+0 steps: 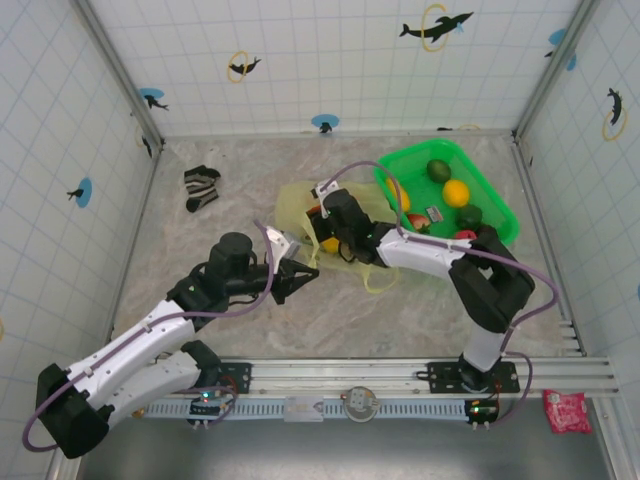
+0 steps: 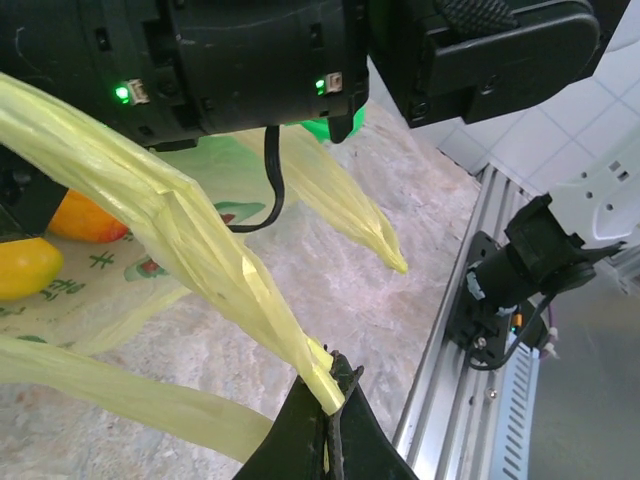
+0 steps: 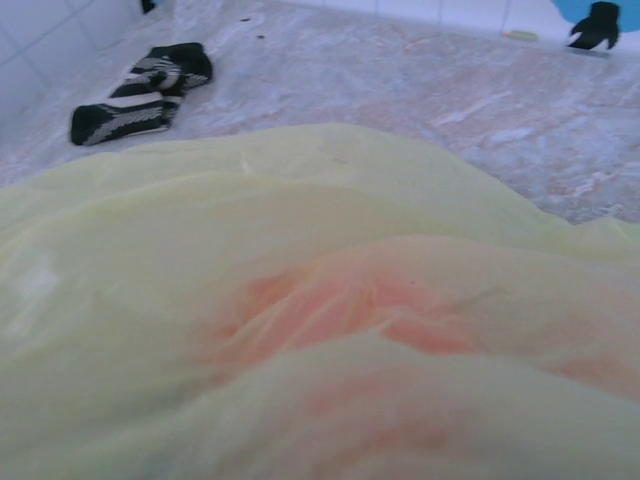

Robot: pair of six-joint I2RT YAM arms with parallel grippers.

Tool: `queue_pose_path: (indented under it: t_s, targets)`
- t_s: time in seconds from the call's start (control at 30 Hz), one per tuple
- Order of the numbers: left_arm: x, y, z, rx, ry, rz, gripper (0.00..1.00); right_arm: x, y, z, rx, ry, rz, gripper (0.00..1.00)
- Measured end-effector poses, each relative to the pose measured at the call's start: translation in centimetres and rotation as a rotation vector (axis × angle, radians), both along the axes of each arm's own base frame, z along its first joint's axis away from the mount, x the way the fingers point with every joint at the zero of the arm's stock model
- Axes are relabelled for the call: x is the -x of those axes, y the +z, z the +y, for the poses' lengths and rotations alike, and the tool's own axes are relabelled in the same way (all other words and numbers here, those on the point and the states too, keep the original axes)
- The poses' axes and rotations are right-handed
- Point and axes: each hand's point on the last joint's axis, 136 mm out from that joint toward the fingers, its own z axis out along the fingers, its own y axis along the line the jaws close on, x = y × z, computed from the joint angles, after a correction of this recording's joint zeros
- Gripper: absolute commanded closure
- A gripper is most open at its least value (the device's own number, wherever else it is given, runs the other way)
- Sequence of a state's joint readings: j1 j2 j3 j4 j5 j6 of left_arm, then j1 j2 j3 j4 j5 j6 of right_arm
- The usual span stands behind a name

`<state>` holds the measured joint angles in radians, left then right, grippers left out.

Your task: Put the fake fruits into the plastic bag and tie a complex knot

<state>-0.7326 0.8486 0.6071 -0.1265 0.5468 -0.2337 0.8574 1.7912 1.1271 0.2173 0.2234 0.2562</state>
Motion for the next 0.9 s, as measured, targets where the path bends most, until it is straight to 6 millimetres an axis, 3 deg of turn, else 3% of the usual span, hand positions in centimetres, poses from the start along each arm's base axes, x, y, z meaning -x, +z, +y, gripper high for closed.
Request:
queue_pose_path:
  t_s: [0.23, 0.5, 0.77, 0.9]
  targets:
    - [-1.0, -0.3, 0.5, -0.023, 0.064, -0.02, 1.0, -2.0, -2.5, 0.5, 0.024, -0.081, 0.015, 0.35]
    - [-1.5, -0.9, 0.9, -0.051, 0.099, -0.016, 1.0, -2.4, -5.1, 1.5, 0.034, -0.071, 0.061, 0.27]
    - [-1.6, -0.9, 1.1, -0.056, 0.11, -0.017, 1.0, -2.0, -5.2, 2.1, 0.002, -0.019, 0.096, 0.21]
    - [-1.6, -0.8, 1.2, -0.055, 0.114, -0.021, 1.0, -1.5, -4.1, 2.0, -0.033, 0.007, 0.106, 0.27]
